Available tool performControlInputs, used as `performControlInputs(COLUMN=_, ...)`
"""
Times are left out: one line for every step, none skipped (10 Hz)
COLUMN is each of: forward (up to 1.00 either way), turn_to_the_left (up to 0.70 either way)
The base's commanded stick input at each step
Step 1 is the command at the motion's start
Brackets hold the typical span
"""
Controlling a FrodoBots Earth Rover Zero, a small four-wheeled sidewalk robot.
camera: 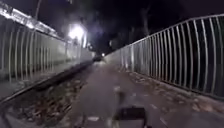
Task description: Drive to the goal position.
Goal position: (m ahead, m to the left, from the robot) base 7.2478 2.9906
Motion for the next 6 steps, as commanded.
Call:
performControlInputs(forward=0.45, turn_to_the_left=0.01)
performControlInputs(forward=0.45, turn_to_the_left=0.01)
performControlInputs(forward=0.45, turn_to_the_left=0.01)
performControlInputs(forward=0.45, turn_to_the_left=0.01)
performControlInputs(forward=0.45, turn_to_the_left=0.01)
performControlInputs(forward=0.45, turn_to_the_left=0.01)
